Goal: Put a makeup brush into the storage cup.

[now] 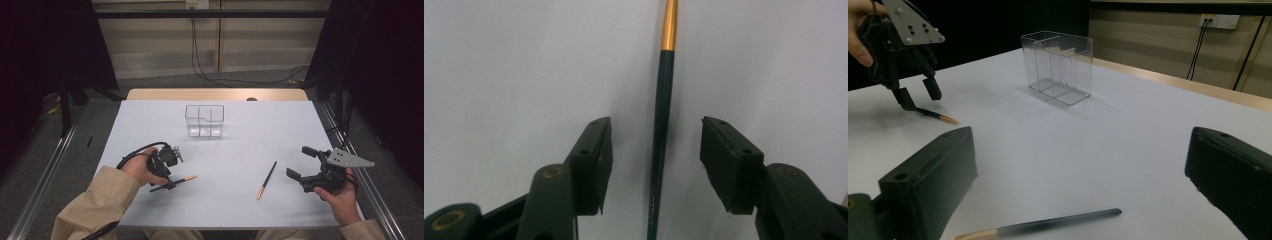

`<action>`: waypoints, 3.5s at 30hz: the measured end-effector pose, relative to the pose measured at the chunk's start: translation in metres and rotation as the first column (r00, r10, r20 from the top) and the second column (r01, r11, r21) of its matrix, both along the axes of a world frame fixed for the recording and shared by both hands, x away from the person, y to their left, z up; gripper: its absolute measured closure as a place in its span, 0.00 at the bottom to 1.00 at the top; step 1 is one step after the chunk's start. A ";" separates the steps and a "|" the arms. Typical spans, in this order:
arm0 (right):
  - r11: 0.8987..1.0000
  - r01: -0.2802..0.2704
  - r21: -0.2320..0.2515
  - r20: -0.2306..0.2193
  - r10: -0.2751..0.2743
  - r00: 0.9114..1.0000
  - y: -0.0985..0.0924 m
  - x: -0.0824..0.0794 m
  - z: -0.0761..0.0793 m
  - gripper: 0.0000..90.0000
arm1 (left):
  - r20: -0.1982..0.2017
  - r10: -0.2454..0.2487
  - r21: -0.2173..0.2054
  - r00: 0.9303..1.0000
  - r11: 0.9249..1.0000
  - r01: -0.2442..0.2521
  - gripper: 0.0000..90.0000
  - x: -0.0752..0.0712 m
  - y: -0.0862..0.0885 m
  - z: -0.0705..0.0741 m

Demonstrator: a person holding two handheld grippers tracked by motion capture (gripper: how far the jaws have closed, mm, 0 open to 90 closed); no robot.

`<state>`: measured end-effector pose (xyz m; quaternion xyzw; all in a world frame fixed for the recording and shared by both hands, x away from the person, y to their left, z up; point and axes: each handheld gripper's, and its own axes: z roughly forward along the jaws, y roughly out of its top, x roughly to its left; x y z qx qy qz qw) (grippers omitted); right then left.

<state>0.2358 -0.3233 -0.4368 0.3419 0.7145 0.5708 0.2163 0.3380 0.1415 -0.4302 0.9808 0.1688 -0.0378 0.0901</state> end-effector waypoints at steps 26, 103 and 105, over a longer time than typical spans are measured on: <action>1.000 0.001 -0.002 -0.003 -0.001 1.000 0.001 0.000 0.000 0.00 | -0.007 -0.022 0.029 1.000 0.999 0.022 0.65 -0.002 0.001 -0.005; 1.000 -0.004 -0.020 -0.003 0.004 1.000 0.000 0.000 -0.001 0.00 | -0.019 -0.006 0.064 1.000 0.998 0.008 0.93 0.006 -0.041 -0.011; 1.000 -0.005 -0.023 -0.002 0.005 1.000 0.000 0.000 -0.001 0.00 | -0.020 -0.001 0.057 1.000 0.998 0.002 0.93 0.007 -0.039 -0.010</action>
